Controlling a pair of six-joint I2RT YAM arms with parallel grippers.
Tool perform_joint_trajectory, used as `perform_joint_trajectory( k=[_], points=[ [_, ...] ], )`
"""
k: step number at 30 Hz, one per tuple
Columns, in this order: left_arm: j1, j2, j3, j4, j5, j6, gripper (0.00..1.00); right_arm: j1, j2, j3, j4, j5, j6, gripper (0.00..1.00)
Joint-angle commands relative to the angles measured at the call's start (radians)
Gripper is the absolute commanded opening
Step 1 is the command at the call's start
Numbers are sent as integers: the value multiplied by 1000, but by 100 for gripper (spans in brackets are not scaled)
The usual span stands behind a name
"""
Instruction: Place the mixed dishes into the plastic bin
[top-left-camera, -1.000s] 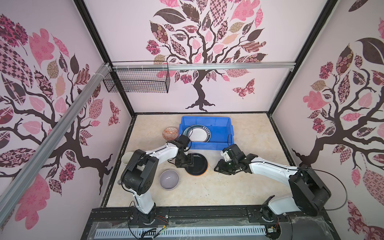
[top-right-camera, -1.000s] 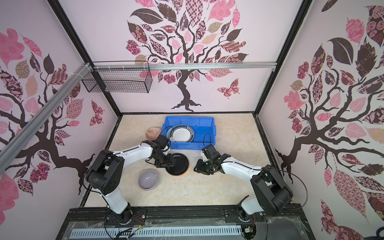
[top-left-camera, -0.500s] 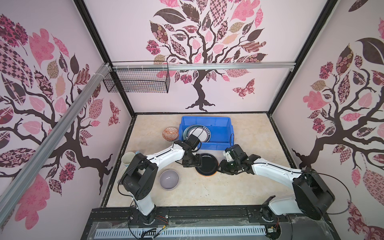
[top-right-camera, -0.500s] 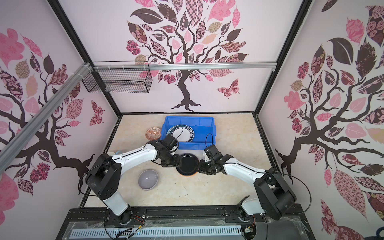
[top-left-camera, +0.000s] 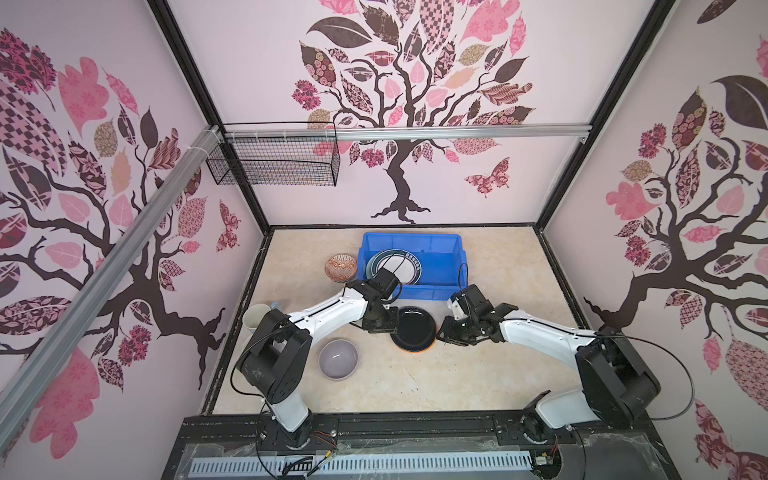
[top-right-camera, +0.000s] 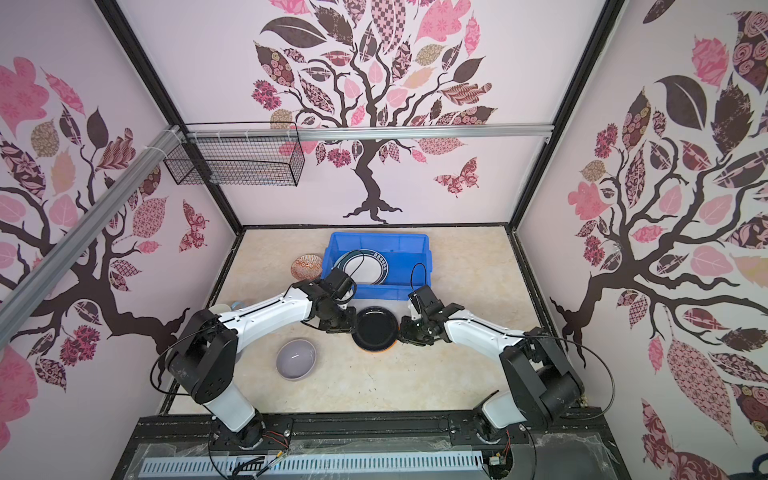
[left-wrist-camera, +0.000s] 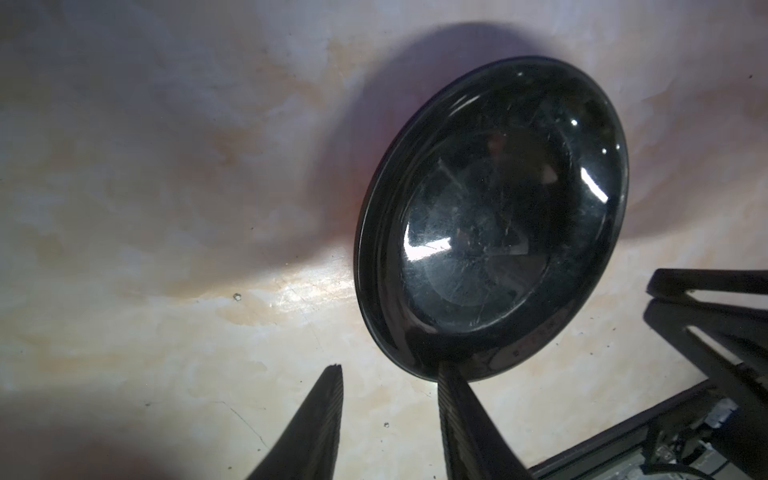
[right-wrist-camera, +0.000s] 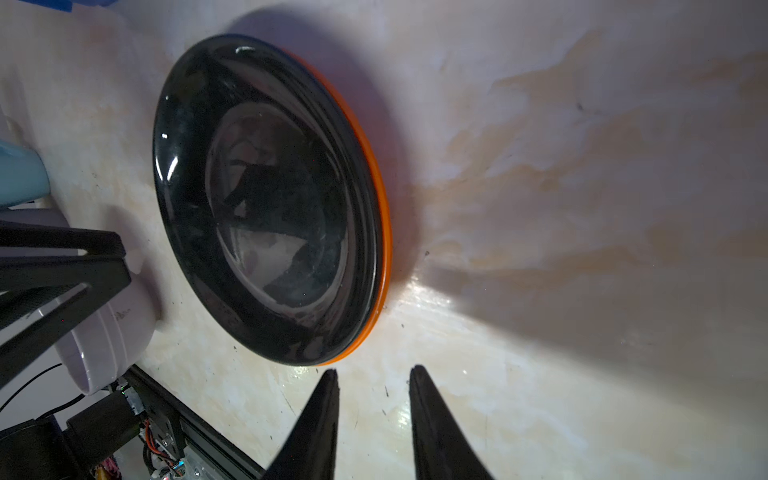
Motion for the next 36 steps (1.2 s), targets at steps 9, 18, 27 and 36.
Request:
perform_joint_trajectory(
  k=[9, 18, 27, 36],
  points=[
    [2, 86, 76, 20, 26, 25, 35, -34, 76, 79, -28, 5, -31, 29],
    [2, 122, 114, 11, 44, 45, 28, -47, 145, 111, -15, 6, -33, 27],
    [2, 130, 109, 14, 53, 53, 14, -50, 209, 158, 8, -14, -27, 24],
    [1, 150, 116, 25, 70, 65, 1, -49, 248, 206, -14, 9, -38, 23]
  ],
)
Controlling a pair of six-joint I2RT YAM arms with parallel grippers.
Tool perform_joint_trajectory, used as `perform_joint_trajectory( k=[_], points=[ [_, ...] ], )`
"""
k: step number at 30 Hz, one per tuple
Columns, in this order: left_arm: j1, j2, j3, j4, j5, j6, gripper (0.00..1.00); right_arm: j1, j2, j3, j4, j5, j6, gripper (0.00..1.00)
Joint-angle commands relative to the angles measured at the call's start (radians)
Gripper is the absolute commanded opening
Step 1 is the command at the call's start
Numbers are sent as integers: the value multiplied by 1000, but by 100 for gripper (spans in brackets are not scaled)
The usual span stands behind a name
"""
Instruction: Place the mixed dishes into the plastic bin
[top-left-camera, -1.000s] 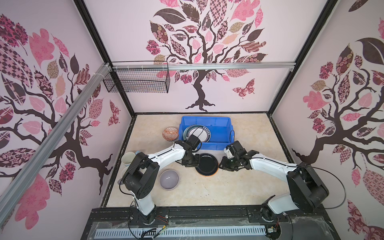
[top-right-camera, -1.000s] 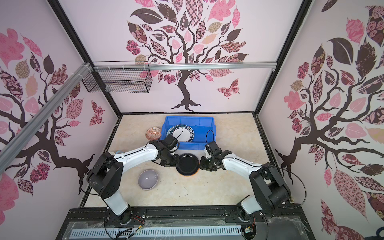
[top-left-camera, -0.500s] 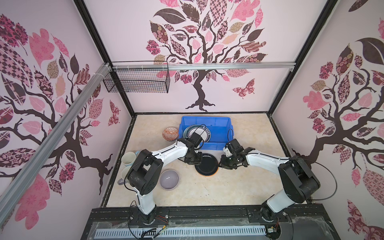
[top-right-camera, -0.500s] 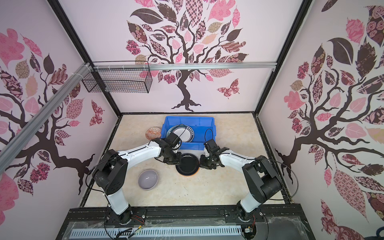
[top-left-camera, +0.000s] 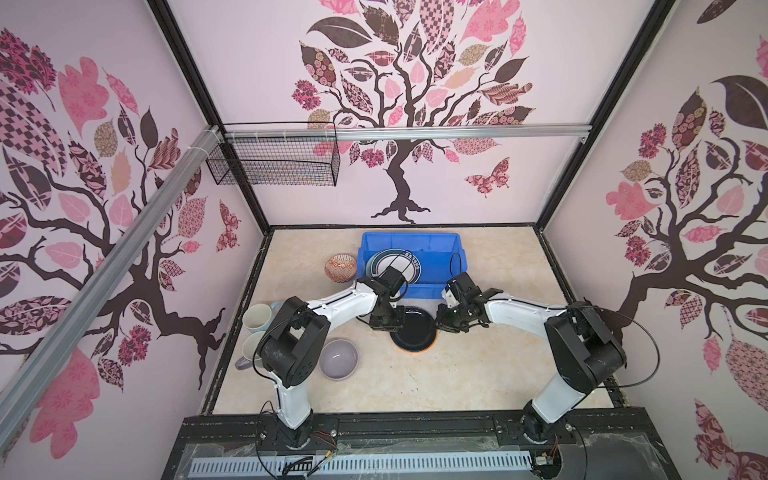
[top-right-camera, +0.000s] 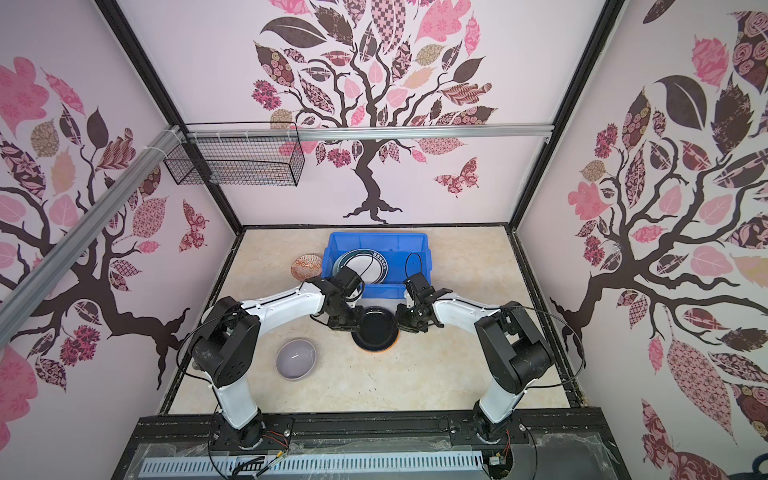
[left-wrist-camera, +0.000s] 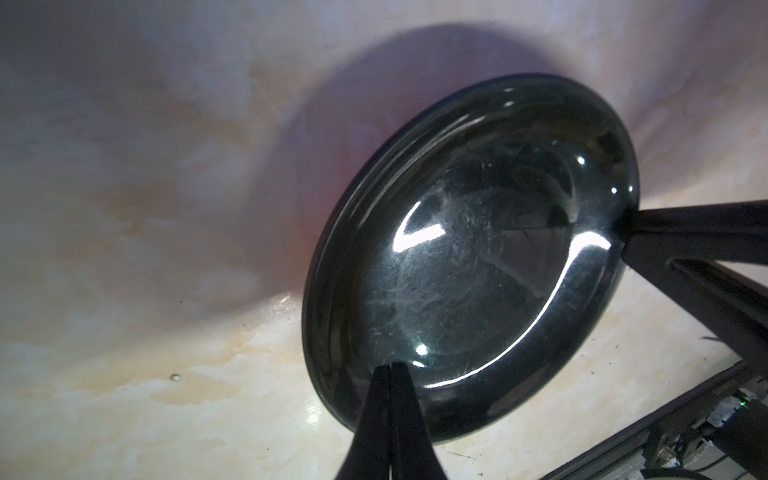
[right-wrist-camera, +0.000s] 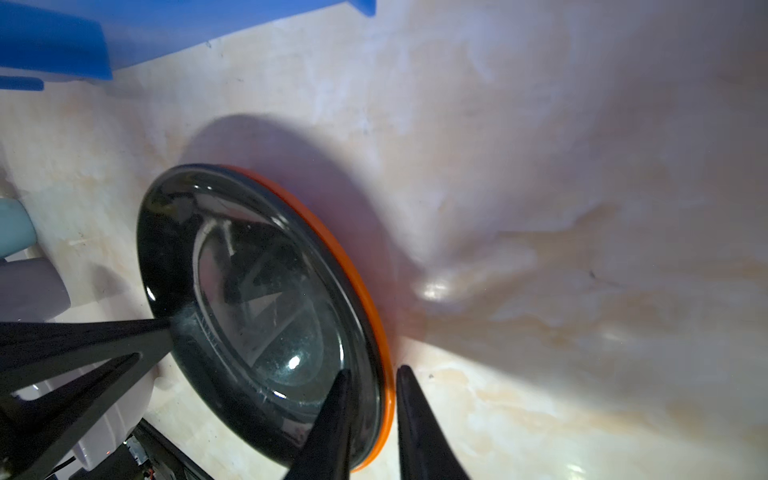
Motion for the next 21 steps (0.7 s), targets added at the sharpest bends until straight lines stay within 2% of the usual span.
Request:
perform_joint_trajectory(
  k=[1, 10, 16, 21],
  points=[
    [2, 21, 33, 14, 13, 20, 1, -2, 32, 40, -16, 17, -15, 23],
    [2, 36, 54, 13, 35, 33, 0, -4, 55, 79, -52, 26, -34, 22],
    [5, -63, 45, -50, -62, 67, 15, -4, 46, 82, -70, 42, -46, 24],
    [42, -103, -29, -36, -97, 66, 20, -3, 33, 75, -71, 48, -45, 28]
  ],
)
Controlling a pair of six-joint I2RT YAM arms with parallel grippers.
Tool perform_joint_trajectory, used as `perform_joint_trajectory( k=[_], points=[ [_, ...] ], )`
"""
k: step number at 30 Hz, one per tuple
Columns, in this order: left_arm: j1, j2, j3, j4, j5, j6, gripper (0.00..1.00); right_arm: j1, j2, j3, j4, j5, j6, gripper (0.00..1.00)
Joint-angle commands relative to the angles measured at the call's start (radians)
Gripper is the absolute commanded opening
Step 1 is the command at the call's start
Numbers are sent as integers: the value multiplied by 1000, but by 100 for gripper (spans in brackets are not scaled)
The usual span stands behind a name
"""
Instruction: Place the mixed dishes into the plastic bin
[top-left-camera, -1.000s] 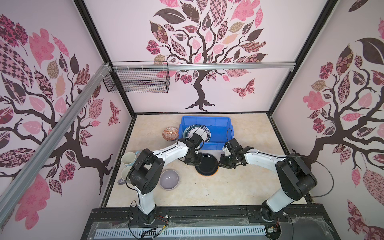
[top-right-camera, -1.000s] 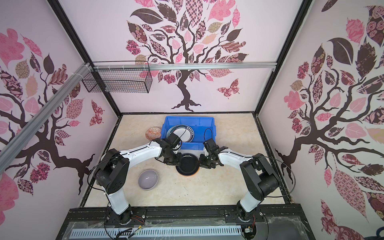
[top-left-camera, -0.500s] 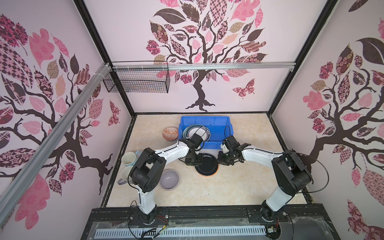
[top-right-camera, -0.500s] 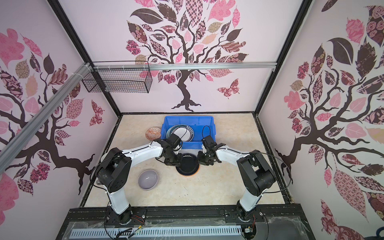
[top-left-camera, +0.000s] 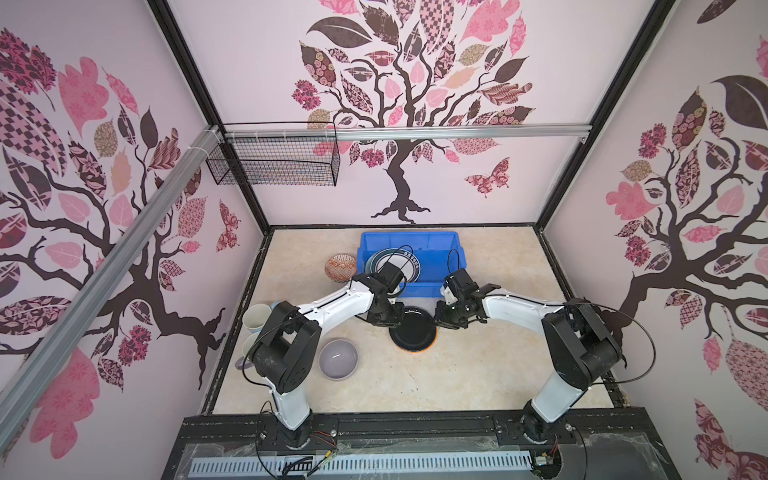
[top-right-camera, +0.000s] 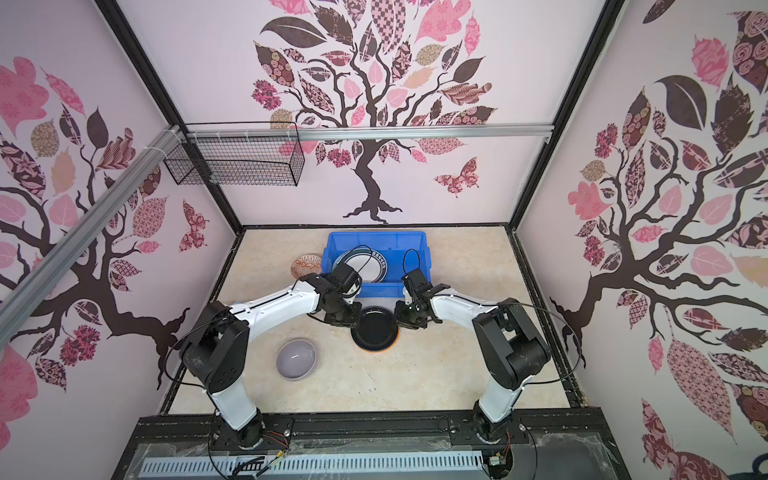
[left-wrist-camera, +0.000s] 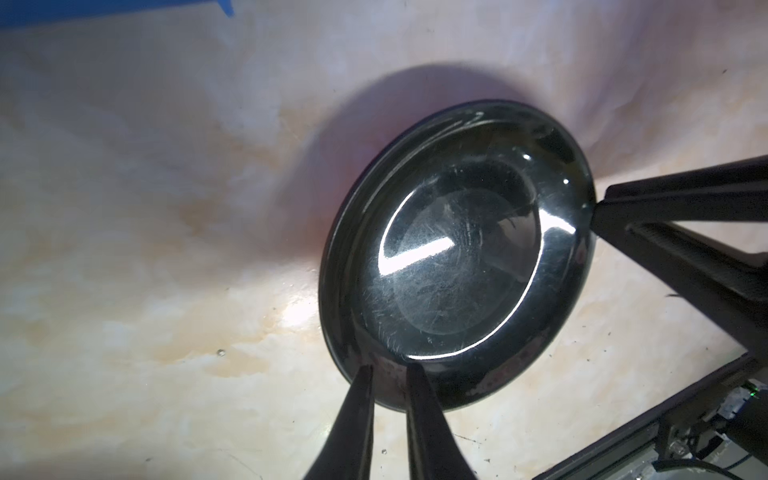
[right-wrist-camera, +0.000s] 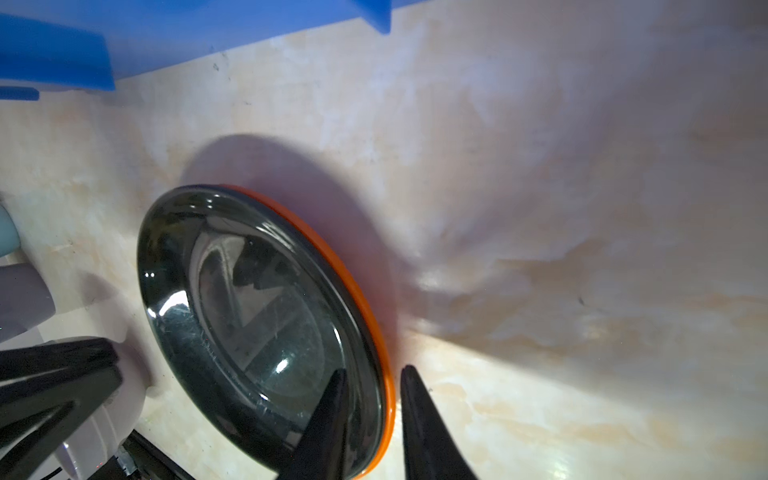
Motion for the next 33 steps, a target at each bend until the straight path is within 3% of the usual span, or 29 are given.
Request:
perform_joint_trajectory(
  k=[1, 20, 33],
  points=[
    [40, -31, -57, 5, -38, 13, 20, -2, 2, 21, -27, 24, -16, 29],
    [73, 81, -49, 67, 18, 45, 15, -3, -14, 18, -44, 26, -6, 32],
    [93, 42, -57, 44, 23, 44, 18, -2, -11, 30, -53, 41, -4, 33]
  ],
)
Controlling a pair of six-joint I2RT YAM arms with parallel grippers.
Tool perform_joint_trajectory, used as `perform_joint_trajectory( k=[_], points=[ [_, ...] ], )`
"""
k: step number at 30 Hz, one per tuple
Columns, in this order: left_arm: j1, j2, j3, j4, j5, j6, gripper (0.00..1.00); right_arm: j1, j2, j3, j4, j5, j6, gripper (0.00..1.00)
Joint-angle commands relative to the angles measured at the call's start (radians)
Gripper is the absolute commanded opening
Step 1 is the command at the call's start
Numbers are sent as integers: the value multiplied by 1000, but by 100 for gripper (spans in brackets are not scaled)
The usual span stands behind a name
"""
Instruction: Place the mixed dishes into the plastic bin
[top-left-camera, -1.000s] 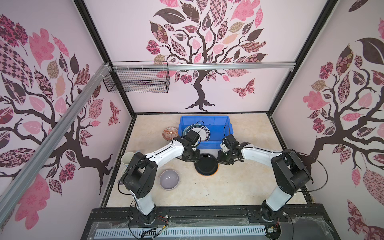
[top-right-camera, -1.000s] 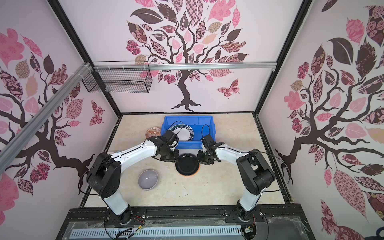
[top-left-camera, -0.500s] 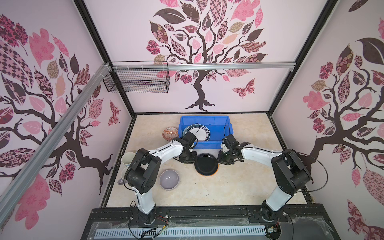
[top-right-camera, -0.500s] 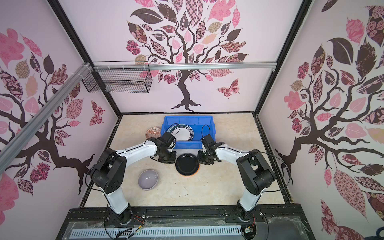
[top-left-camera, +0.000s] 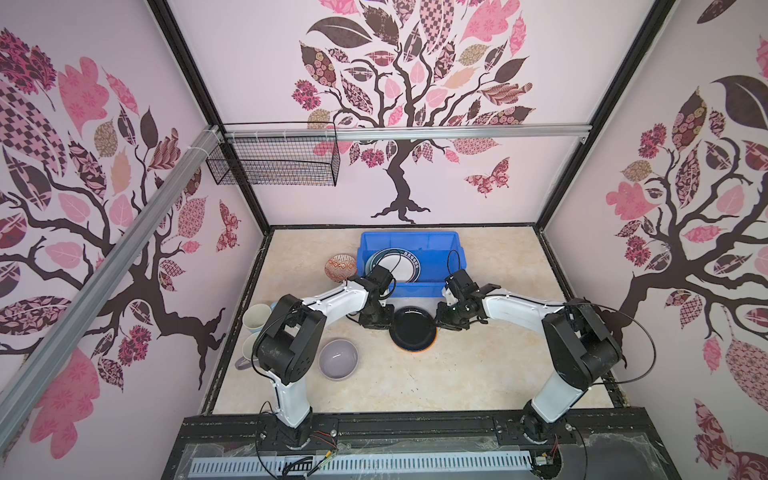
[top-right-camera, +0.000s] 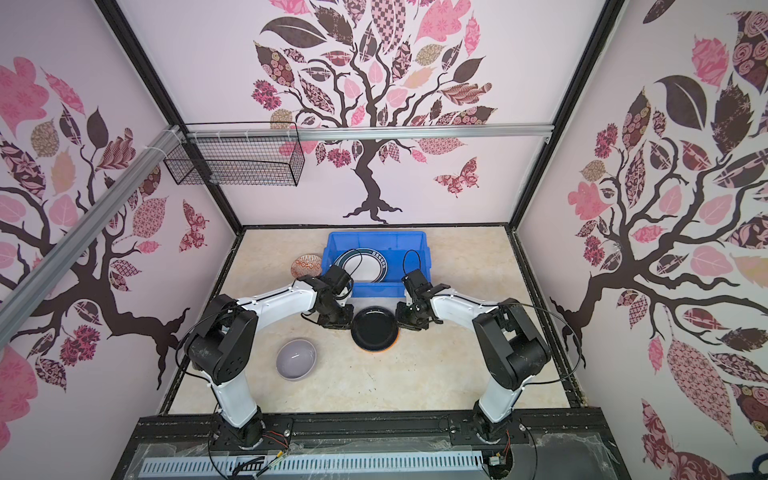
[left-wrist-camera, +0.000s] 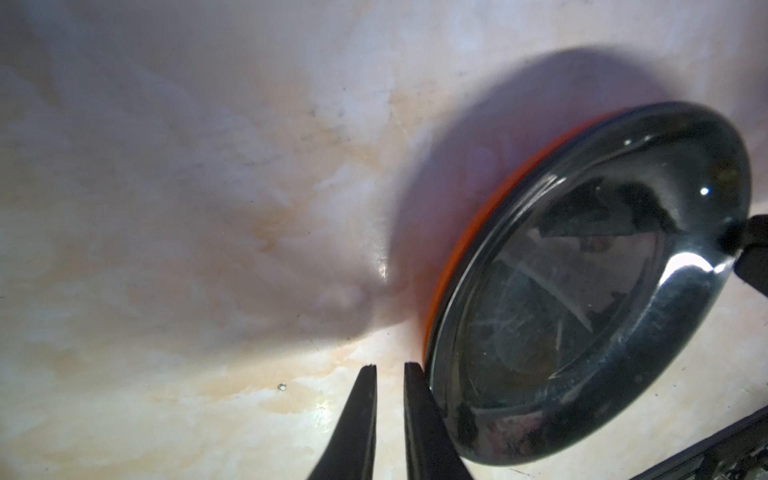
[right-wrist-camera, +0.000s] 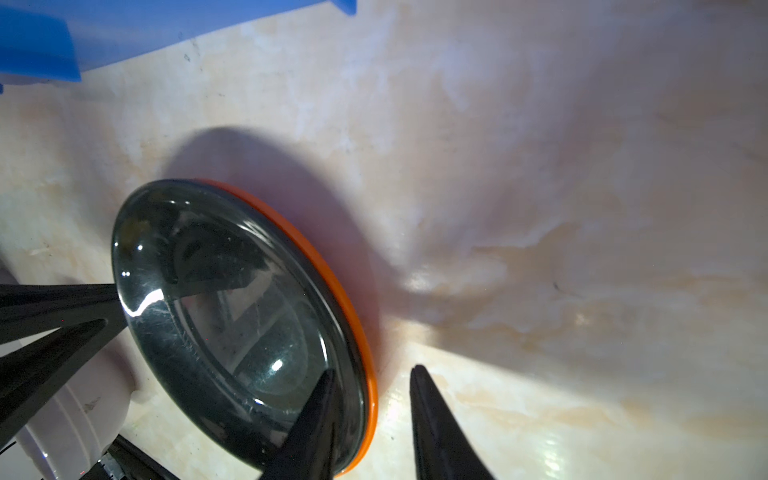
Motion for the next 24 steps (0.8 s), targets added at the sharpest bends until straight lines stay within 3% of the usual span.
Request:
perform_joint_trajectory(
  k=[1, 9, 24],
  points=[
    [22, -33, -2, 3, -4, 9, 18, -3, -7, 30, -28, 17, -4, 33],
    [40, -72, -7, 15, 32, 5, 18, -2, -9, 36, -28, 18, 3, 33],
    [10, 26, 23, 56, 120, -10, 13, -3, 32, 79, -39, 7, -1, 32]
  ],
)
